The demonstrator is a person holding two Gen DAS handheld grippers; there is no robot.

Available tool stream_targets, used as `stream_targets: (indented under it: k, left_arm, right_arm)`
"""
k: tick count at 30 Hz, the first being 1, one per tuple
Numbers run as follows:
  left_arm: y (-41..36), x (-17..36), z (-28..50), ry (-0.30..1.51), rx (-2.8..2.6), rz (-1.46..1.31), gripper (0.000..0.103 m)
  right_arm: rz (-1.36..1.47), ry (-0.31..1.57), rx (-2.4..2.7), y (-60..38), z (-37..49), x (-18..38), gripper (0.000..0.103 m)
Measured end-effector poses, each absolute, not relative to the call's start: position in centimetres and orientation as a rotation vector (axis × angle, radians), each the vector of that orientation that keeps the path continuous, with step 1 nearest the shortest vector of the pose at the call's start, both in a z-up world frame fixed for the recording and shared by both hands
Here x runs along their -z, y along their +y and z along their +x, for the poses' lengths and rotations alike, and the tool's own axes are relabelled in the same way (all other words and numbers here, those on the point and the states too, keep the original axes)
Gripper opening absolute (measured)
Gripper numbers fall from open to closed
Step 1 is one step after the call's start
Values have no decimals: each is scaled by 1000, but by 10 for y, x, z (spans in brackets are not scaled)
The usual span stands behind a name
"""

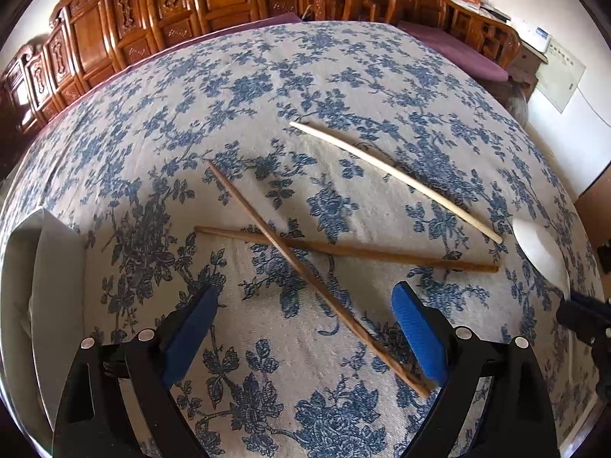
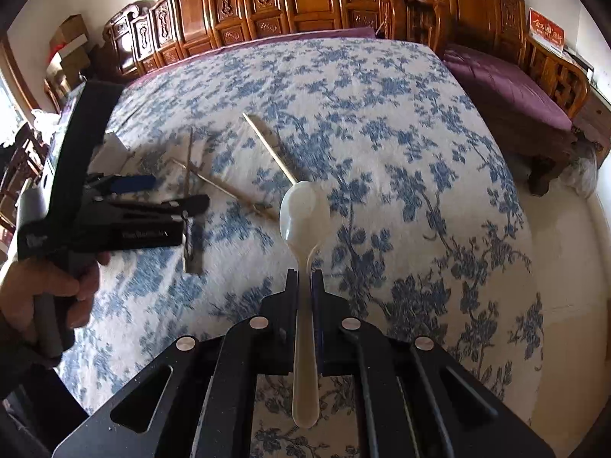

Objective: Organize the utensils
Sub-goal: 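Grasp a dark wooden chopstick with the left gripper while the right holds the white spoon, then carry the chopstick over the tray with the left gripper while the right holds the spoon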

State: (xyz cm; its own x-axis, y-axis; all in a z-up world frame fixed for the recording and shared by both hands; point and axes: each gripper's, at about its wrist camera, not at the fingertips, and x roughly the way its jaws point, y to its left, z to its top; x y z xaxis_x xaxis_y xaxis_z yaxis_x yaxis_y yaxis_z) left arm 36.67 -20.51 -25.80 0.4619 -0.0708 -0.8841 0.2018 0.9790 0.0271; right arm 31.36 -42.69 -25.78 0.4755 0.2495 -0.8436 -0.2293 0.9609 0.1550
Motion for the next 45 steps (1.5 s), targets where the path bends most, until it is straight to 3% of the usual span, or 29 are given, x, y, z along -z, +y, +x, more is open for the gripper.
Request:
stream_targets:
  k: [1, 6, 9, 11, 14, 17, 25, 45]
  left_arm:
    - [-202, 259, 366, 1081, 162, 124, 89]
    - [-186, 258, 358, 1056, 170, 111, 68]
    - [-179, 256, 354, 1039, 168, 108, 52]
    - [-173, 255, 350, 1027, 154, 90, 32]
    - [-165, 254, 344, 1022, 154, 84, 15]
    - [-158, 253, 338, 1037, 169, 76, 8]
    - [-143, 247, 319, 1058, 206, 62, 4]
    - [-99, 168, 271, 929, 283, 20, 4]
  right_arm:
    - [26, 1038, -293, -428, 313, 259, 9]
    - [28, 1033, -284, -430, 311, 257, 9]
    - [35, 1028, -285, -429, 309, 255, 9]
    - [43, 1031, -288, -426, 307, 254, 9]
    - [30, 1029, -284, -421, 303, 251, 9]
    - [23, 1027, -280, -417, 298, 247, 9]
    - [11, 1015, -278, -401, 286, 238, 9]
    - [-29, 947, -320, -338, 271, 194, 9]
